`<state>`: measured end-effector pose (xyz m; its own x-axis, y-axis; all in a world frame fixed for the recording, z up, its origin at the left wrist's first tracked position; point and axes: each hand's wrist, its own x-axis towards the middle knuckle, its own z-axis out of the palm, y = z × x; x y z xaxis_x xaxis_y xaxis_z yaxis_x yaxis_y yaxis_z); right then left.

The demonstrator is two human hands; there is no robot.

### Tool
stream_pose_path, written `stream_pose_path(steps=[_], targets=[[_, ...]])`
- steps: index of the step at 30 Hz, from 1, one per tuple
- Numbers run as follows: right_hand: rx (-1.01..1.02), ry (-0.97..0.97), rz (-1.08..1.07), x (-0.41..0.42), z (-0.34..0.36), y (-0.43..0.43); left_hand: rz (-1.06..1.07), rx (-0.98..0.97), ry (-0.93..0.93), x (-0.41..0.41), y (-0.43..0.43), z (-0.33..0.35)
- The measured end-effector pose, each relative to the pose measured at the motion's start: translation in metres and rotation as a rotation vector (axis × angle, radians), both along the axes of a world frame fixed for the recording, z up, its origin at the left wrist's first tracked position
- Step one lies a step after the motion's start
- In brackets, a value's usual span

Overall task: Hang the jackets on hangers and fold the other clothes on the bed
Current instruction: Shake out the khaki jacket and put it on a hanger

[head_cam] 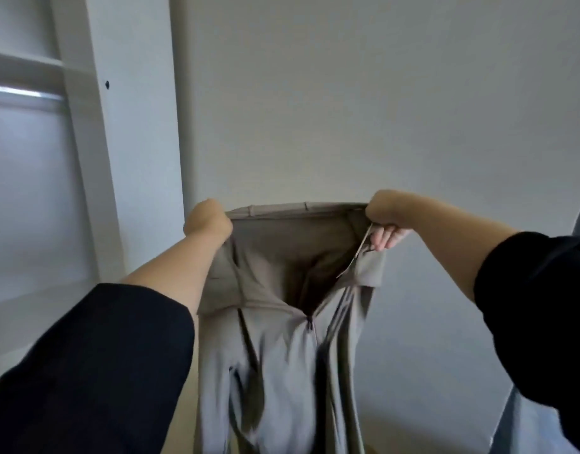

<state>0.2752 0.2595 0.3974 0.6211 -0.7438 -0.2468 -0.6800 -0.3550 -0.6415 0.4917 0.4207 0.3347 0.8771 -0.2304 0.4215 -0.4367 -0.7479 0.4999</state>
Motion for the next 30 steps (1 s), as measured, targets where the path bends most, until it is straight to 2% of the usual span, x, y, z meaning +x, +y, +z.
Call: stream_pose_path(steps=[1,2,4,5,6,8,11,14,18,20,22,25,27,28,30], targets=[[-0.029,0.027,-0.005,-0.003,-0.004,-0.003,-0.005,0.002,-0.011,0.002,-0.002,-0.004],[-0.095,-0.047,-0.065,-0.005,-0.008,-0.004,-0.008,-0.006,-0.044,0.001,-0.006,-0.008],[-0.284,-0.328,-0.244,-0.008,-0.010,-0.012,-0.009,-0.033,-0.094,-0.003,-0.016,-0.009],[-0.268,-0.432,-0.291,-0.010,-0.009,-0.016,-0.018,-0.016,-0.084,-0.006,-0.019,-0.006],[-0.180,-0.503,-0.323,-0.014,-0.007,-0.020,-0.033,0.031,-0.052,-0.009,-0.021,-0.003],[0.079,-0.503,-0.337,-0.029,-0.008,-0.027,-0.089,0.167,0.041,-0.014,-0.020,0.001],[0.184,-0.413,-0.311,-0.046,-0.016,-0.035,-0.171,0.256,0.134,-0.023,-0.022,0.008],[0.259,-0.546,-0.257,-0.049,-0.024,-0.043,-0.204,0.029,0.217,-0.032,-0.035,0.016],[0.256,-0.552,-0.129,-0.070,-0.027,-0.051,-0.351,-0.421,0.511,-0.043,-0.045,0.022],[0.152,-0.499,-0.101,-0.084,-0.027,-0.053,-0.404,-0.545,0.602,-0.047,-0.045,0.020],[-0.044,-0.458,-0.146,-0.094,-0.029,-0.057,-0.419,-0.667,0.740,-0.050,-0.047,0.016],[-0.365,-0.395,-0.219,-0.101,-0.028,-0.061,-0.541,-0.696,0.845,-0.054,-0.056,0.014],[-0.605,-0.317,-0.273,-0.103,-0.026,-0.063,-0.619,-0.594,0.800,-0.057,-0.061,0.015],[-0.698,-0.293,-0.313,-0.104,-0.025,-0.063,-0.627,-0.512,0.714,-0.058,-0.063,0.015],[-0.792,-0.307,-0.389,-0.107,-0.025,-0.064,-0.570,-0.258,0.414,-0.061,-0.065,0.015]])
